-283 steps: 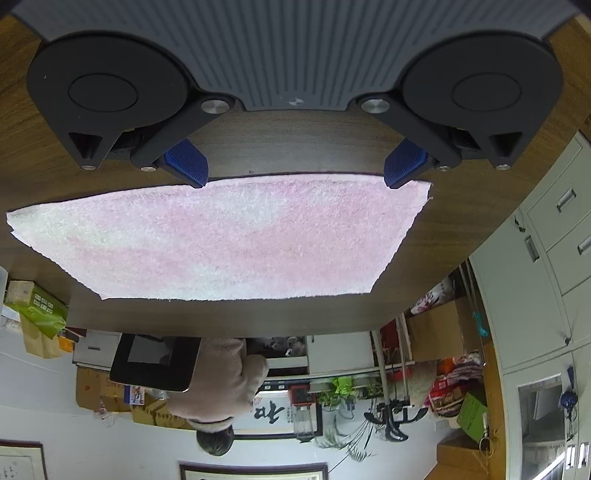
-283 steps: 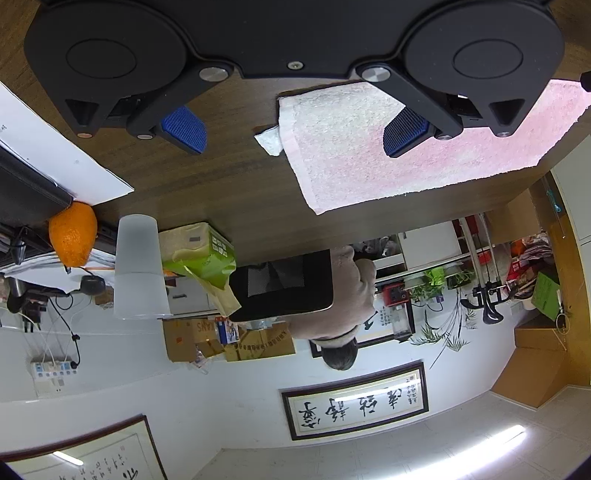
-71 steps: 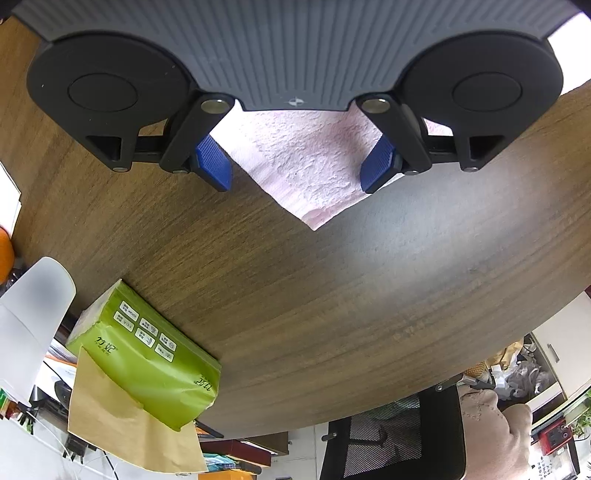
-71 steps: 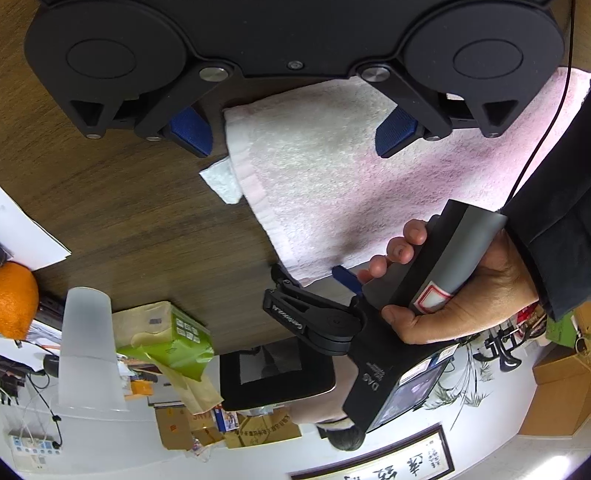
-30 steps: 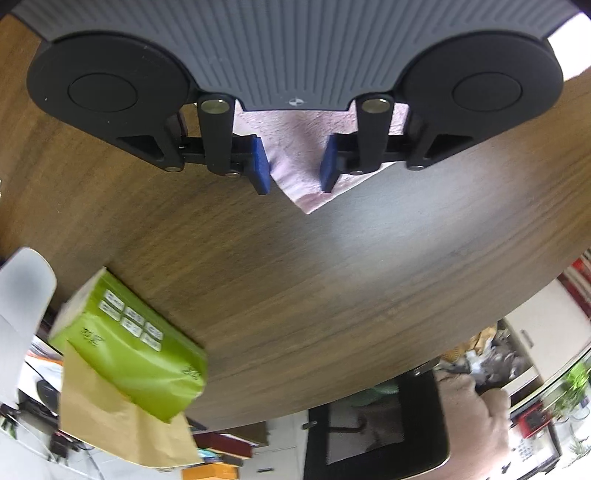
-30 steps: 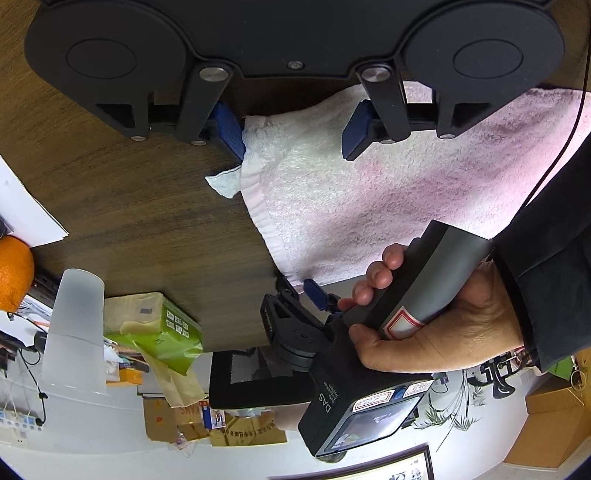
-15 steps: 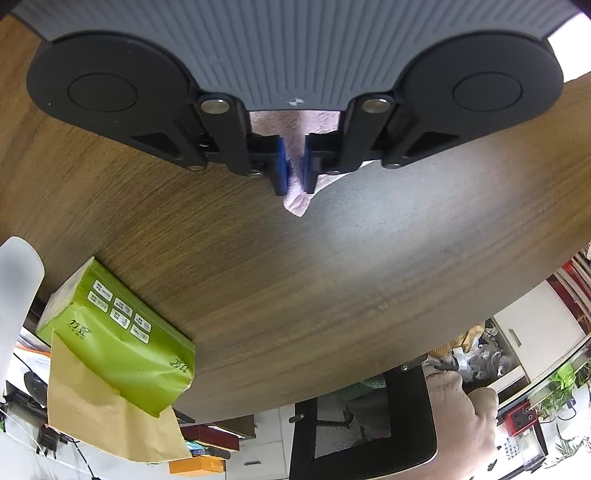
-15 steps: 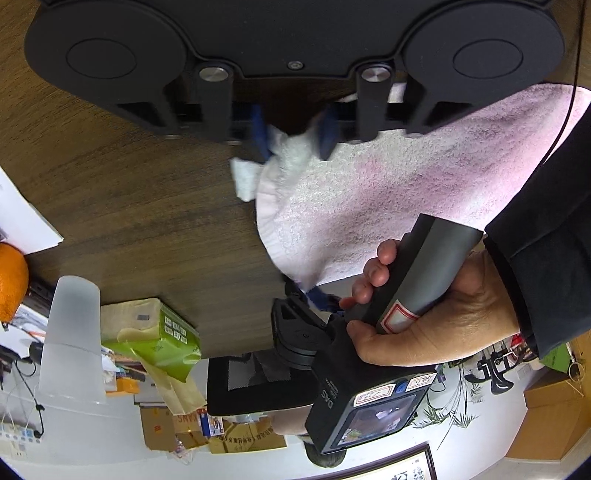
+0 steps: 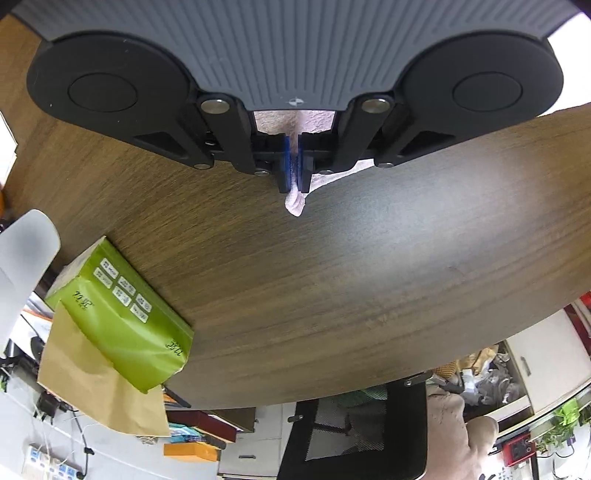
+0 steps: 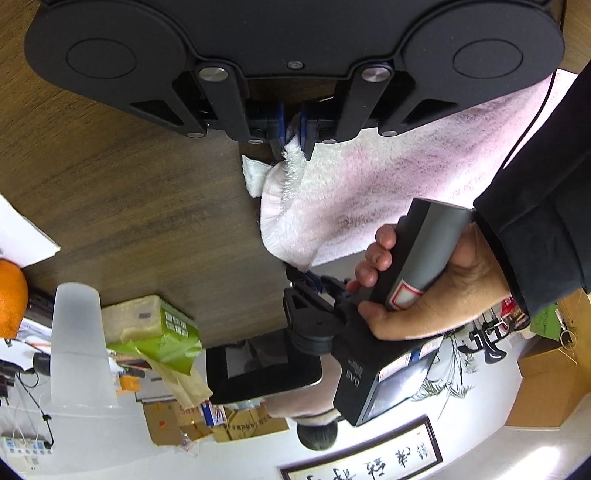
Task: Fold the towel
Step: 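Lift the gripped towel edge and carry it over onto the opposite edge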
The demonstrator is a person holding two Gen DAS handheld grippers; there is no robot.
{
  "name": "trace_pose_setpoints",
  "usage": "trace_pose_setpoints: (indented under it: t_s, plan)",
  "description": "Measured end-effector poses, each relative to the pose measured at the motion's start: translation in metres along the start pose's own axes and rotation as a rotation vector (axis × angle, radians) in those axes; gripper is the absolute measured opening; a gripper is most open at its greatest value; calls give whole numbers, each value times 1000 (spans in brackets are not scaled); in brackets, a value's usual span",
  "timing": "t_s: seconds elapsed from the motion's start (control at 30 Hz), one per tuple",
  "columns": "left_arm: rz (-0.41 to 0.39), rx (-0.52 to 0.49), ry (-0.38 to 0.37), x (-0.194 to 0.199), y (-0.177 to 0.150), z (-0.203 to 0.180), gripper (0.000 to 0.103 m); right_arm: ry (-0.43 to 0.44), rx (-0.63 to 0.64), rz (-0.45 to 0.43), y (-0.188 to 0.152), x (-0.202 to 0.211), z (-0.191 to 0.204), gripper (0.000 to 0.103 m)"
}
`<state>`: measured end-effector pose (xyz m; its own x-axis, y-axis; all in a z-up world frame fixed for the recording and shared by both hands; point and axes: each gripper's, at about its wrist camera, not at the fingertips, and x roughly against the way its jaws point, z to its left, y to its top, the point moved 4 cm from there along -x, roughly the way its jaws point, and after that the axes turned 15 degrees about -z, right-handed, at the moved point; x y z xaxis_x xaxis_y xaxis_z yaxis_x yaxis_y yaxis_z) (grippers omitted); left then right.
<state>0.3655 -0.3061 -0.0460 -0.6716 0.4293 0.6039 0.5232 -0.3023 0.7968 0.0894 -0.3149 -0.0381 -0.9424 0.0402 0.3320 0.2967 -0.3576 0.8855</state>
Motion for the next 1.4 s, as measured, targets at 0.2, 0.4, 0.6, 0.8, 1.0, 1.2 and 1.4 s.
trace_pose_setpoints:
  t_s: [0.2,0.4,0.6,0.8,1.0,1.2,1.4]
  plan:
    - [-30,54,-39,18,9,5,3,2,50,-28,4,3,9,7]
    - [-98,145,-100,66,27,37,3,29,175,-83,18,14,34,7]
    - [-134,260,-99,115,28,105,3,112,318,-129,26,27,79,7]
    - [-158,357,-57,154,15,178,3,211,426,-151,20,38,133,7]
    - [-174,425,-31,185,-7,241,3,308,527,-120,3,37,194,7]
    - [-170,475,-18,199,-33,297,3,369,629,-93,-25,36,248,7]
    - [-159,501,-20,208,-60,340,3,408,732,-81,-51,35,295,7]
